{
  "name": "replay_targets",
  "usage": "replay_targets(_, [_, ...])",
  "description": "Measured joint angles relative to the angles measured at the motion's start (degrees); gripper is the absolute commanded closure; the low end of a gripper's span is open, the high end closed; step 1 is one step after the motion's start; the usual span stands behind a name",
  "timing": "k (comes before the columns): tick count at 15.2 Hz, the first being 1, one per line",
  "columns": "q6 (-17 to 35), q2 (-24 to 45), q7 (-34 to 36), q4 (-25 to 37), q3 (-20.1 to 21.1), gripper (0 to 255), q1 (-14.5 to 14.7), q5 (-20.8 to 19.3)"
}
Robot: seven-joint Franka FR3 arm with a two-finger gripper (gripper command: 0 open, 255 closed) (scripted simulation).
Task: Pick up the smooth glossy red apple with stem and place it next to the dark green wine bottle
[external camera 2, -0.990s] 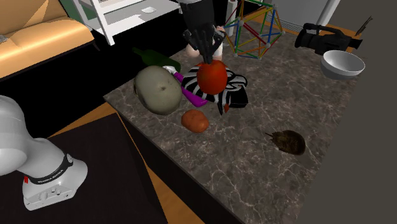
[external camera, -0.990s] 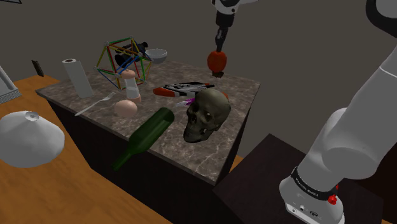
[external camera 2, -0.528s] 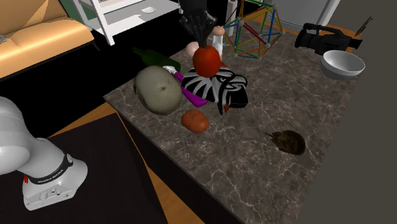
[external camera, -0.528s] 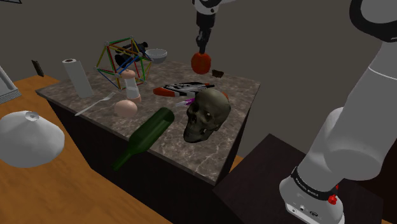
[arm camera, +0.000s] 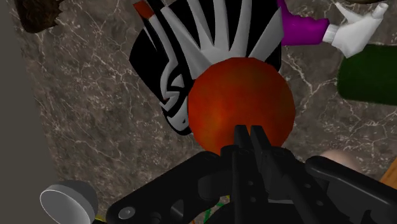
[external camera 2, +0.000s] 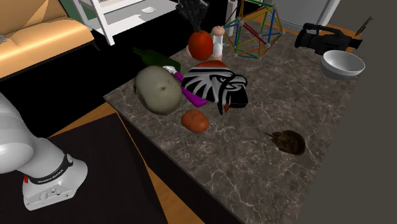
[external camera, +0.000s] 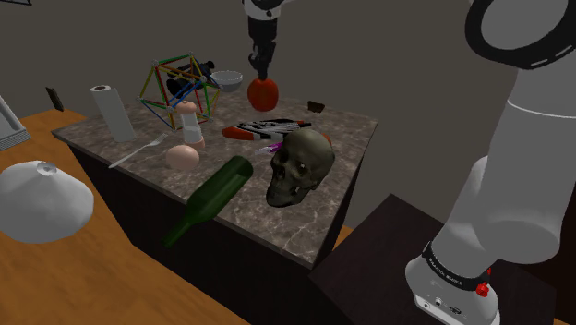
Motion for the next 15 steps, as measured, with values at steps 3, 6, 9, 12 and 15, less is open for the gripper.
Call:
replay_targets(3, [-2.16, 4.62, 2.85, 6.28, 1.18, 255, 1.80, -0.17])
replay_targets(6, [-5.19, 9.12, 5.31, 13.40, 2.11, 255, 3.61, -0.40])
replay_targets(9, [-8.51, 15.34, 7.26, 22.57, 2.80, 255, 5.15, -0.45])
replay_targets(12, [-7.30, 15.89, 7.88, 21.81, 2.90, 255, 5.44, -0.53])
replay_targets(15, [-5.04, 15.78, 8.36, 19.37, 2.93, 255, 5.54, -0.64])
